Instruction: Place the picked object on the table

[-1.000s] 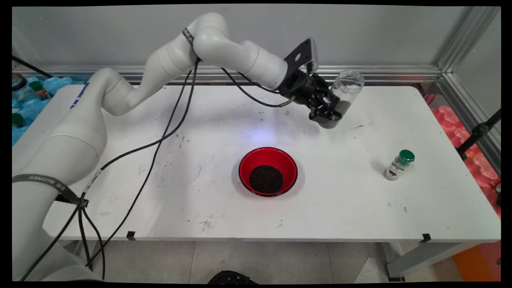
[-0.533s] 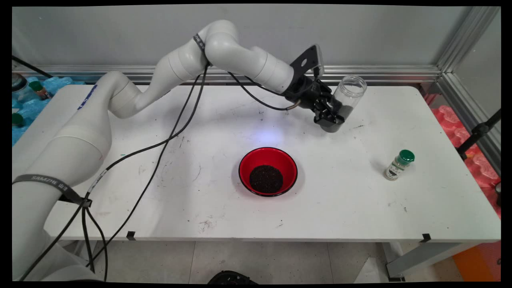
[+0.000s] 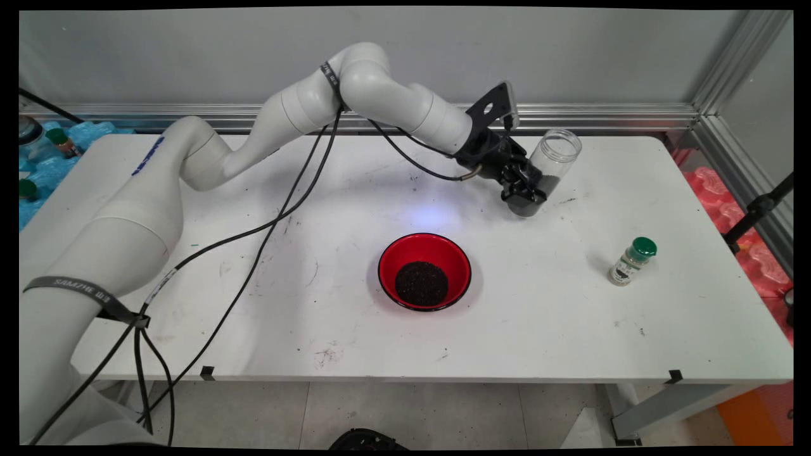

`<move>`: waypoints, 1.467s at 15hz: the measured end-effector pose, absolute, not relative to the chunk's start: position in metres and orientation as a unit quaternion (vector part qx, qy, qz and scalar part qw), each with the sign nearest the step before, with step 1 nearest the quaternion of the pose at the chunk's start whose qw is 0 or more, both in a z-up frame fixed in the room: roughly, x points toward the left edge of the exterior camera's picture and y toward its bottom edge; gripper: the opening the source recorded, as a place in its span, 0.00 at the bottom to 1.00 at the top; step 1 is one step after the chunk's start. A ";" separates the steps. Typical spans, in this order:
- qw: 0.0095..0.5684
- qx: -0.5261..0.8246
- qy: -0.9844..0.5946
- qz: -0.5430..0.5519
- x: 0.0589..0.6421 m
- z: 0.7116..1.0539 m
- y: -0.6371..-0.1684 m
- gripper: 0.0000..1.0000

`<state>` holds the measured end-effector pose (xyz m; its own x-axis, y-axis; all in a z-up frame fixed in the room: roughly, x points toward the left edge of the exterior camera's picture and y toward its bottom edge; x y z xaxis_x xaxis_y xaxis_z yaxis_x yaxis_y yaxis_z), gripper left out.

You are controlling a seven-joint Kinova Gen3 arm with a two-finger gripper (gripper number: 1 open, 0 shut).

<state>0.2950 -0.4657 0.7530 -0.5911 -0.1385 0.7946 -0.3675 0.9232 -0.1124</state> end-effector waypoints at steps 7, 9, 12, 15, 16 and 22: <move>0.424 0.152 -0.885 0.119 0.291 0.741 -0.472 0.00; 0.424 0.156 -0.885 0.116 0.289 0.739 -0.473 0.00; 0.424 0.160 -0.884 0.113 0.289 0.737 -0.474 0.00; 0.424 0.164 -0.884 0.110 0.288 0.735 -0.475 0.00; 0.424 0.165 -0.884 0.109 0.288 0.734 -0.476 0.00; 0.421 0.168 -0.885 0.107 0.289 0.732 -0.476 0.00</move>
